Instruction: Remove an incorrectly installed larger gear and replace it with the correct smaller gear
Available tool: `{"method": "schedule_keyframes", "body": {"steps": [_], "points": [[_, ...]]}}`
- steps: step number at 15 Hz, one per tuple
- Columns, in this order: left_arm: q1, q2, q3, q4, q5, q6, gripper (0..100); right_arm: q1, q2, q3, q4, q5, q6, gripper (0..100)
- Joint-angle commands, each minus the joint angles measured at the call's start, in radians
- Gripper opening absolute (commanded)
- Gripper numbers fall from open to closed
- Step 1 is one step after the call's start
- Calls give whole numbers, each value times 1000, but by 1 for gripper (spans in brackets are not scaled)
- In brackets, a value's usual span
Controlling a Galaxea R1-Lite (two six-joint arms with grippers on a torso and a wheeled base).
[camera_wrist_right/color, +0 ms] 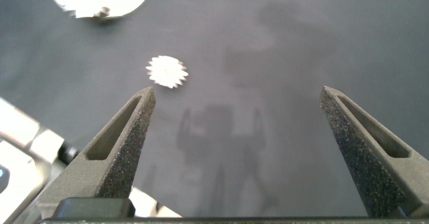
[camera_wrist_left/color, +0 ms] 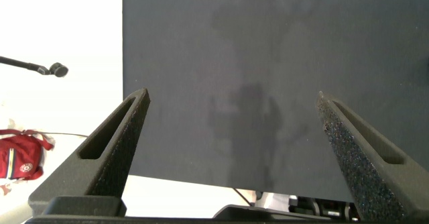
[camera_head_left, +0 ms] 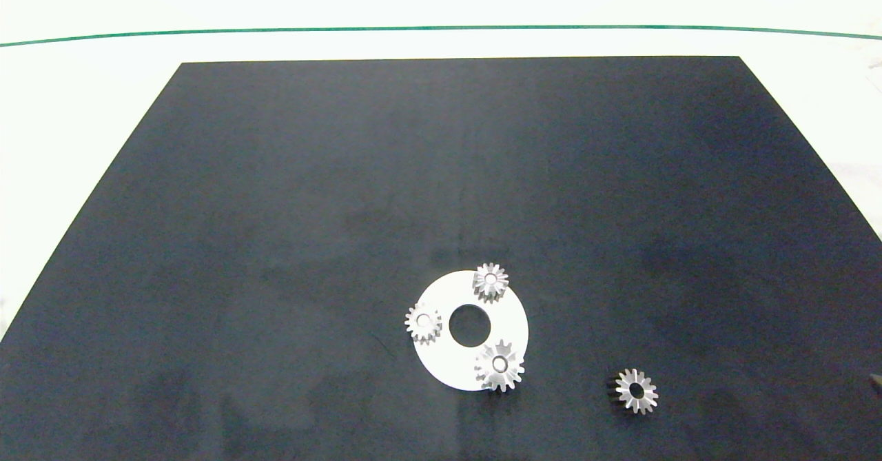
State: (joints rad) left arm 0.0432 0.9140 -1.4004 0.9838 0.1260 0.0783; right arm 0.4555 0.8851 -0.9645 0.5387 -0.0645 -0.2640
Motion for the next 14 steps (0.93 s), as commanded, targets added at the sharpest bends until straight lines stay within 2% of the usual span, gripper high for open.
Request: {"method": "schedule_keyframes", "body": {"steps": [1,4,5,6,8,14], "points": [[-2,-14,-20,6,1,0,100,264,351,-198,35,-51,-6,100],[0,-44,-34,7,1,-3,100,365,499,-287,47,-55,-7,100],[0,-55,-40,7,1,-2,100,414,568,-336,84,-57,-7,100],[0,-55,-46,12,1,-2,100,440,615,-369,116,-72,-7,100],[0,-53,-43,12,1,-2,100,462,712,-412,124,-118,-7,100],[-2,-53,-45,13,1,-2,100,469,881,-473,124,-121,-6,100]]}}
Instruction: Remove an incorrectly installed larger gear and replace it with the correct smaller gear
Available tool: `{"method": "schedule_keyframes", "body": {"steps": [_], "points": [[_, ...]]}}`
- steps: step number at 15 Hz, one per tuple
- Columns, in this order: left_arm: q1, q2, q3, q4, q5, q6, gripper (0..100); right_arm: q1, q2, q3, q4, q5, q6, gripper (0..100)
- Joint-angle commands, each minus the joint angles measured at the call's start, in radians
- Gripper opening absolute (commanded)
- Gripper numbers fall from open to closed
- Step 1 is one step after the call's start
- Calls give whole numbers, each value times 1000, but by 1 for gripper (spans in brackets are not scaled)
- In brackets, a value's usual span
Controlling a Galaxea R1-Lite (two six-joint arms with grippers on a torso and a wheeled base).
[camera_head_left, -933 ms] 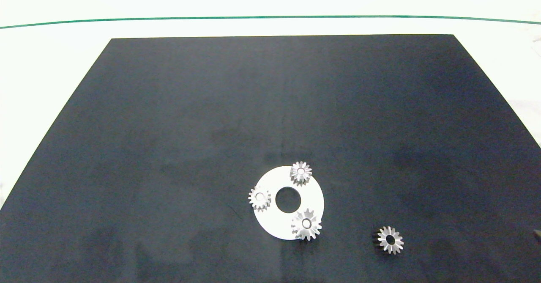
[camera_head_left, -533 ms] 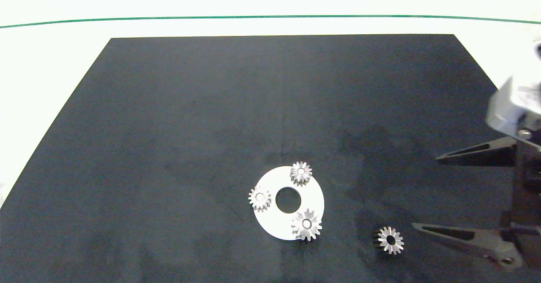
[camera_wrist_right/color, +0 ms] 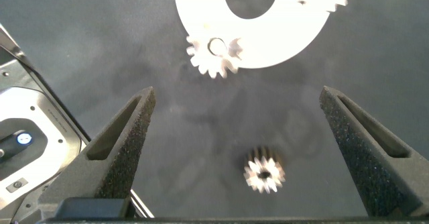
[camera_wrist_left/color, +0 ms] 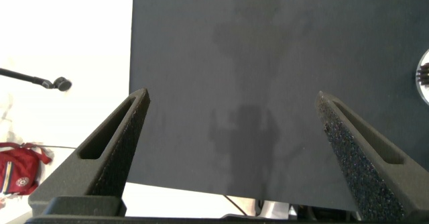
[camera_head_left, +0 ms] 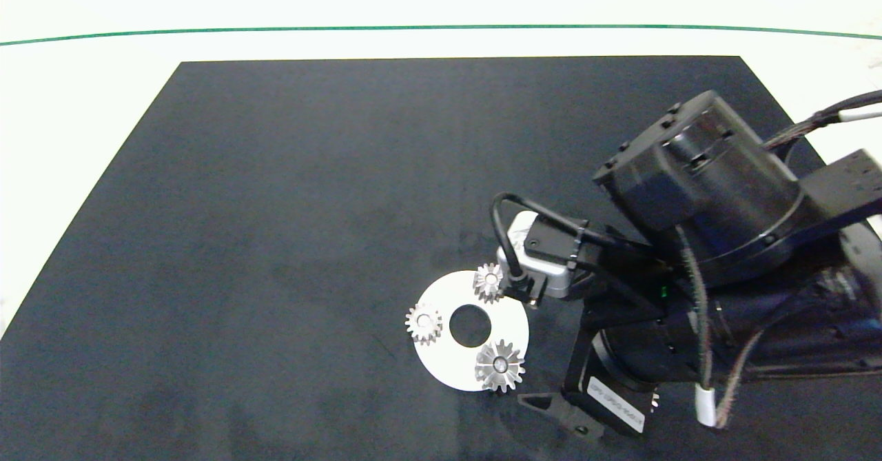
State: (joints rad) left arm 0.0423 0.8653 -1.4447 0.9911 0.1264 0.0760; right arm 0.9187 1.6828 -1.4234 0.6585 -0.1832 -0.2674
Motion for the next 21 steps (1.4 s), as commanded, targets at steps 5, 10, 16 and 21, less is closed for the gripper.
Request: {"method": "schedule_keyframes", "body": {"steps": [5,10,16,21], "points": [[-2,-5,0,6,1,1,100,40,132,-8,4,-27,1,100],[-2,-5,0,6,1,1,100,35,186,-12,-20,-90,2,92],[-2,-6,1,6,1,2,100,34,224,-14,-63,-96,5,80],[-4,-8,1,12,1,2,100,32,236,-11,-94,-144,13,71]]}}
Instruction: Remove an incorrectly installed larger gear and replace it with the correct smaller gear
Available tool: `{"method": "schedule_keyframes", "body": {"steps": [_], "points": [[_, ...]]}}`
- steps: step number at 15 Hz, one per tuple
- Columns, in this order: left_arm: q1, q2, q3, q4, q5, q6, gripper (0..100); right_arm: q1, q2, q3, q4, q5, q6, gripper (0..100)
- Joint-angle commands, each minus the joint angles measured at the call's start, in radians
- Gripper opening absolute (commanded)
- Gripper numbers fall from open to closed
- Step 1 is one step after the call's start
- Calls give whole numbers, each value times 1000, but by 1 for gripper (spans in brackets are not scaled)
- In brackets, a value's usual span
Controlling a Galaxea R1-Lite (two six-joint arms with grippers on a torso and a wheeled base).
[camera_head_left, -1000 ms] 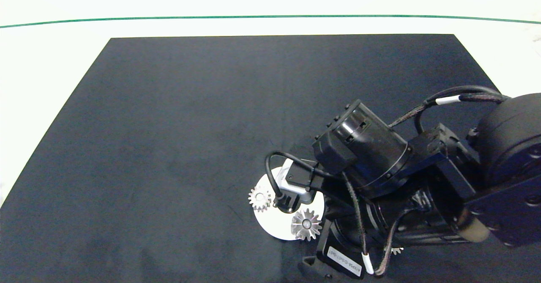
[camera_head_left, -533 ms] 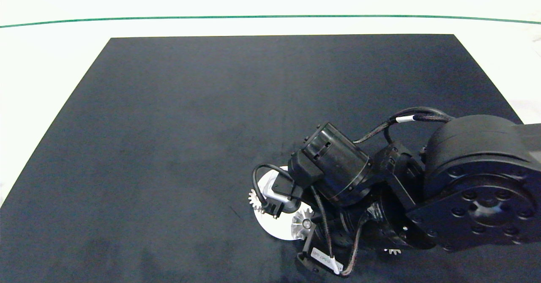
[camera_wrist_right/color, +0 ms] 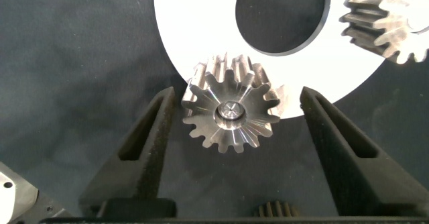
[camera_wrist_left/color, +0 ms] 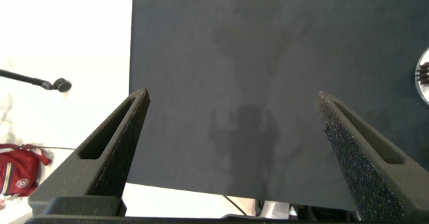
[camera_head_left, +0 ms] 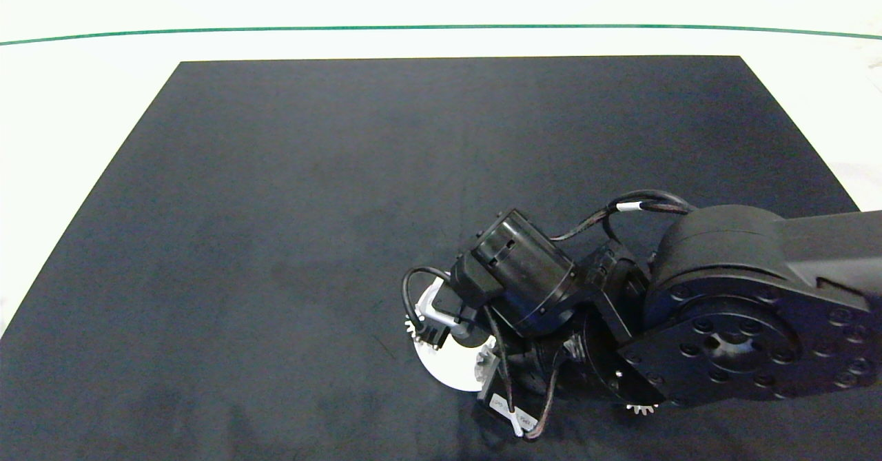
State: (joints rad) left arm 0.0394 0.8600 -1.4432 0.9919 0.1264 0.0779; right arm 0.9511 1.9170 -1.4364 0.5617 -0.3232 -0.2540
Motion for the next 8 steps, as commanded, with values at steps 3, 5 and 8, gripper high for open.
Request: {"method": "schedule_keyframes", "body": {"steps": [3,5,8], "points": [[-1,-4,0,11,1,0,100,2,4,8,3,-4,1,65],[-1,-6,0,11,1,0,100,2,4,7,3,-4,1,61],[-1,-6,0,11,1,0,100,2,8,8,3,-4,1,55]]}}
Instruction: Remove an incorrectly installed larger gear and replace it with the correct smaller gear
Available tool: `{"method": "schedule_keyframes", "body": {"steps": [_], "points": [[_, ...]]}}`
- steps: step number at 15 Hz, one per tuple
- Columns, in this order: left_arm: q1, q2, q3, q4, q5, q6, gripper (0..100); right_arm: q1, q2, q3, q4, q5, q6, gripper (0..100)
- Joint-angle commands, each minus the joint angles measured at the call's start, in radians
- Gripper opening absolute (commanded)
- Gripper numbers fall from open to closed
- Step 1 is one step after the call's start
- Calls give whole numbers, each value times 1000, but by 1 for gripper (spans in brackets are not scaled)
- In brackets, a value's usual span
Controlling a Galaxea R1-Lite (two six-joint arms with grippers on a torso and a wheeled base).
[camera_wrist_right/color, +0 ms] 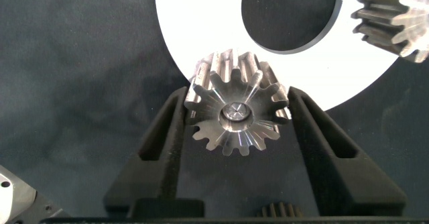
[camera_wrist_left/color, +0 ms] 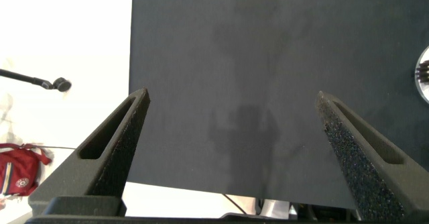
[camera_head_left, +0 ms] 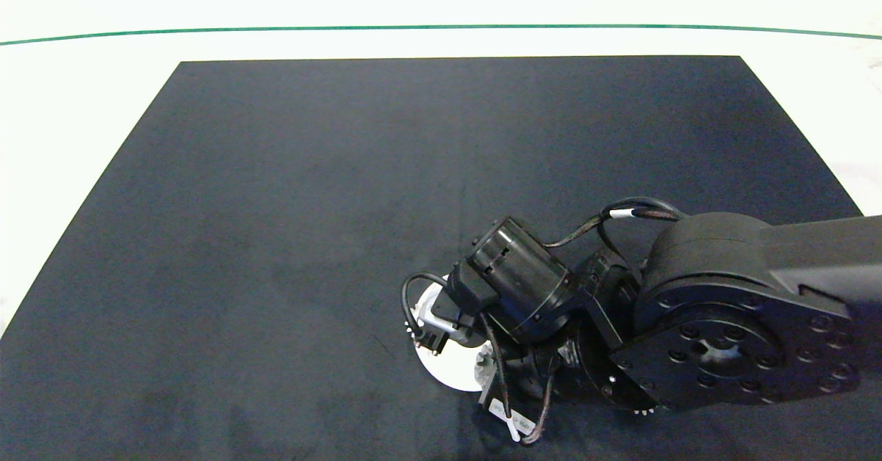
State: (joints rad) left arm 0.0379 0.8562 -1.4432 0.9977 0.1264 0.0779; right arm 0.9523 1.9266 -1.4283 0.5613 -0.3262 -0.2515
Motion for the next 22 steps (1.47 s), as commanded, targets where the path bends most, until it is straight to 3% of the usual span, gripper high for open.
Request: {"method": "schedule_keyframes", "body": {"steps": [1,9,13,22], "points": [[0,-2,0,6,1,0,100,0,0,2,3,-1,-2,53],[0,-3,0,6,1,2,100,3,6,5,3,4,5,37],[0,-3,0,6,1,0,100,6,-37,46,5,-25,14,37],[0,-11,0,6,1,2,100,19,-167,46,2,-22,21,37]]}}
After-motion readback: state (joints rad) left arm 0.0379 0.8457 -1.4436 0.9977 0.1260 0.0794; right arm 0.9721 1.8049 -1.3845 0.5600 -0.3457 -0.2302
